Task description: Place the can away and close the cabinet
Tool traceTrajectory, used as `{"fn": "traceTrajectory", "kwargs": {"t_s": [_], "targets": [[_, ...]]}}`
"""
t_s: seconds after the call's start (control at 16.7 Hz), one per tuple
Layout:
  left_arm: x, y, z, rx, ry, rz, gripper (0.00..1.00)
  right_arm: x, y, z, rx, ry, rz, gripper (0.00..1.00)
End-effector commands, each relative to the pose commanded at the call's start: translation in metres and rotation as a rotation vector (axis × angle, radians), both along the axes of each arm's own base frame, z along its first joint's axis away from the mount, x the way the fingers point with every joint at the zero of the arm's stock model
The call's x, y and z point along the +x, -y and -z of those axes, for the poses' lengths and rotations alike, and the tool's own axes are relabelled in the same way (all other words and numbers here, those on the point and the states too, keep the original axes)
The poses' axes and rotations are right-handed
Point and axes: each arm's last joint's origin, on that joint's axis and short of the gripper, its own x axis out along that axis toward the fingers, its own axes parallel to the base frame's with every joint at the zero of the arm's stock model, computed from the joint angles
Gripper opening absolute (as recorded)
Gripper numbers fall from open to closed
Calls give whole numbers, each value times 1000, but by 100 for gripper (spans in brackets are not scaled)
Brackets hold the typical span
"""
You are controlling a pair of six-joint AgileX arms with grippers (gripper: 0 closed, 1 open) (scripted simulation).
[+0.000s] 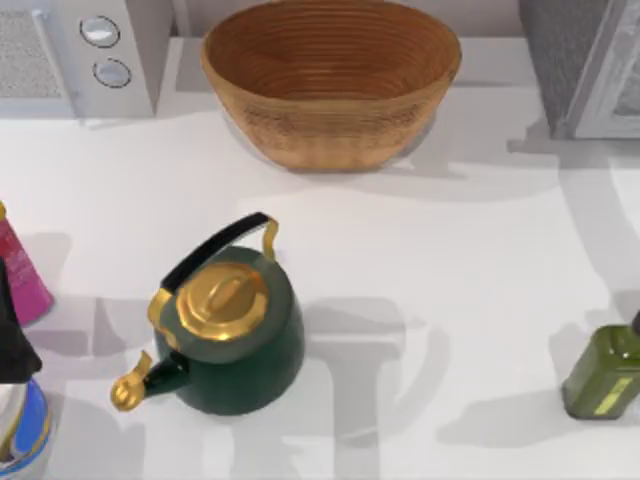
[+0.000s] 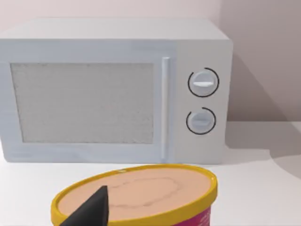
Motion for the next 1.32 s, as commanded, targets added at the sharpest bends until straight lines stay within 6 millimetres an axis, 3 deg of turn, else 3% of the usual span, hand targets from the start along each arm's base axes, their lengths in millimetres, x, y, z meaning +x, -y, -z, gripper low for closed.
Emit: {"fn": "traceTrajectory", "kwargs": {"t_s": [0.3,0.78,1.02,1.32], "targets": [[0,0,0,0,0,0,100,21,-17,-28,-26,23,-40,0],[0,0,0,0,0,0,100,25,-17,-29,-28,16,-38,0],[0,0,0,0,0,0,100,59,-20,-34,-35,-20,-37,0],[0,0,0,0,0,0,100,110,-22,-57,-28,14,-39,0]]}}
